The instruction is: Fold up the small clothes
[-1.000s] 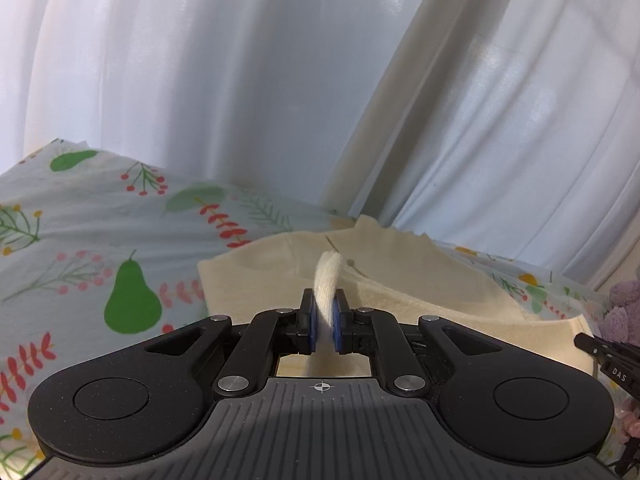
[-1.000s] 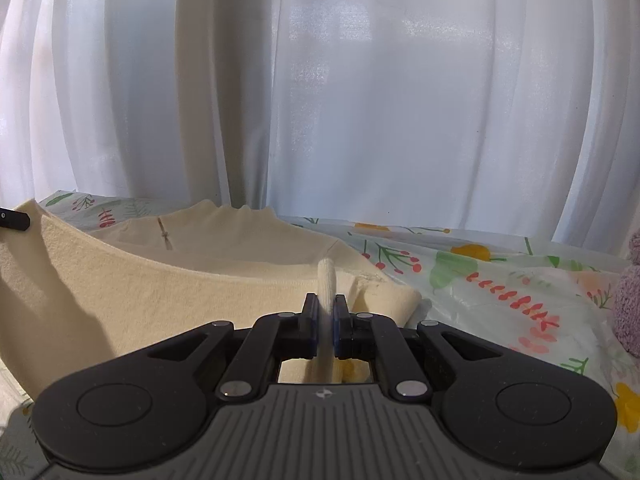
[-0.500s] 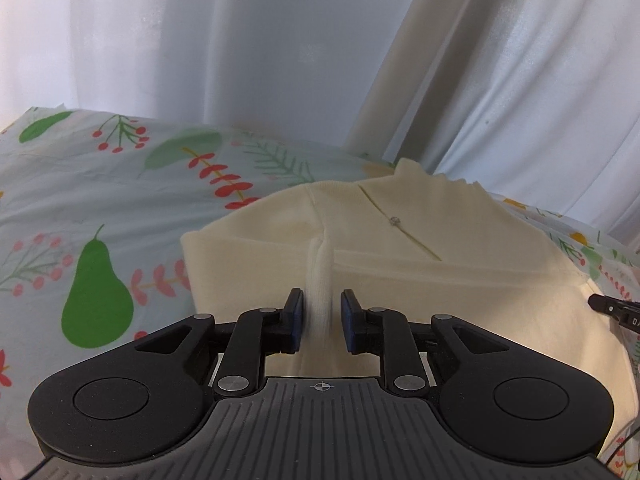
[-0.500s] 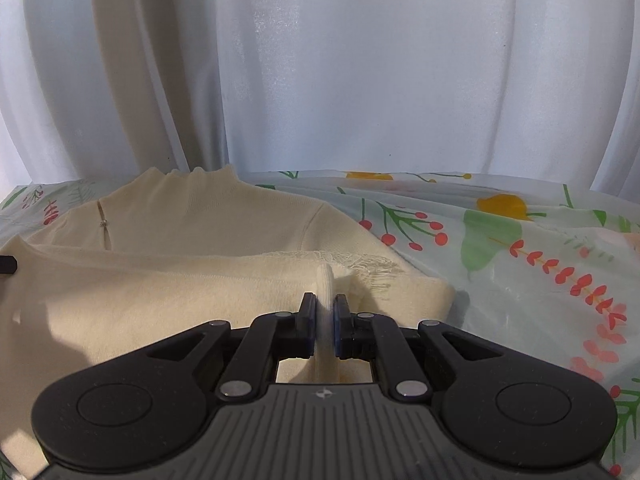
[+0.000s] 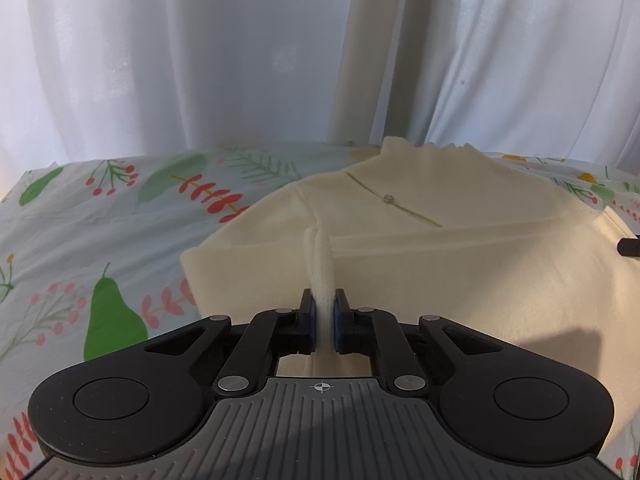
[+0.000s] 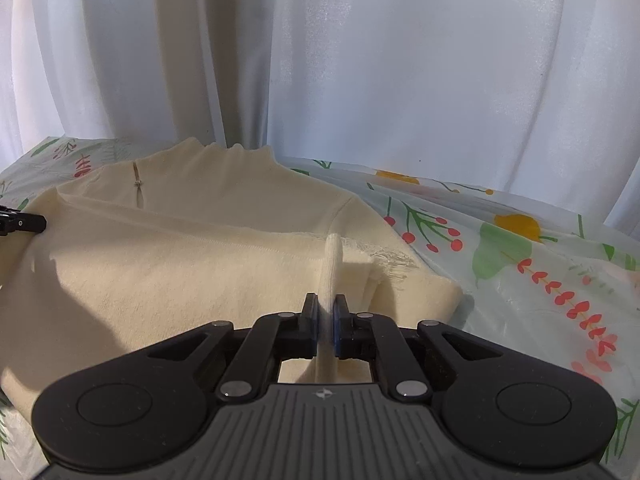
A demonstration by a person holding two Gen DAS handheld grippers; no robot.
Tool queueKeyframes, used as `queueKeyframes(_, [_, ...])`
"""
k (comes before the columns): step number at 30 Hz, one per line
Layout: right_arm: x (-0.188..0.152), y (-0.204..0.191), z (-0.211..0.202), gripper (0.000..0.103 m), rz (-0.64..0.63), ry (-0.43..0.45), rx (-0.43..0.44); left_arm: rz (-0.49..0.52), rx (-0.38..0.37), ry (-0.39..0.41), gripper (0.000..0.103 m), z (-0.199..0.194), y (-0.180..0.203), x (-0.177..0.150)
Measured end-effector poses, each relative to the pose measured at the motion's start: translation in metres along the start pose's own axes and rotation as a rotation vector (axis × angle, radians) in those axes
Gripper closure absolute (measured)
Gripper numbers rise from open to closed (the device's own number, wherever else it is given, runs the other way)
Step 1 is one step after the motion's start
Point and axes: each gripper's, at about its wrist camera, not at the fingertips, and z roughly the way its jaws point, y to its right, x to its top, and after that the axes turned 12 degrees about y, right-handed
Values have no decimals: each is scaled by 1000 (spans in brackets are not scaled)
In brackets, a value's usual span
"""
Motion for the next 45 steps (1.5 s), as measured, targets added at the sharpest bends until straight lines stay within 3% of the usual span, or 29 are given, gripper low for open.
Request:
queueKeyframes(3, [9,-6,-8,98,-40,32,-15,-1,-12,70,93,-20,0,18])
queueKeyframes(7, [39,-8,-18,98,-53,138,-21,-17,-13,184,93,-28,-5,57])
queueKeyframes(11, [72,-6,10,98,-74,199,-90,-13,82,233,93,10,-7,89])
queueKeyframes(15, [90,4,58,98,-32,161,-125,-26,134,218,93,50,-4,104])
queueKeyframes(18, [90,9,87,98,5,132,-164,-30,176,195,93,75,-1,100])
queueKeyframes(23, [67,15,113,97,62,96,-215,49,292,152,87,99,2,64])
queueKeyframes(27, [56,18,110,91,87,74,-240,-58,315,142,77,80,-12,55])
queueKeyframes(29, [53,22,90,88,185,115,-189,-174,274,188,63,56,-16,55])
queueKeyframes(30, [50,23,81,87,257,141,-118,-232,225,219,58,47,-15,52])
queueKeyframes(32, [41,19,70,79,413,173,68,-327,92,228,36,41,-7,46])
queueKeyframes(34, [24,7,75,73,589,154,294,-406,4,202,35,49,2,34])
queueKeyframes(36, [9,-7,86,72,695,109,418,-461,-6,142,35,63,4,20])
queueKeyframes(38, [-4,-14,98,77,691,77,432,-485,10,130,43,69,-1,8])
queueKeyframes(40, [-11,-5,96,85,665,121,412,-475,11,159,49,64,-6,3])
queueKeyframes(44, [-18,27,82,85,671,189,319,-528,81,179,46,54,-30,-3])
queueKeyframes(45, [-19,30,76,85,654,200,282,-567,58,180,48,51,-39,-5])
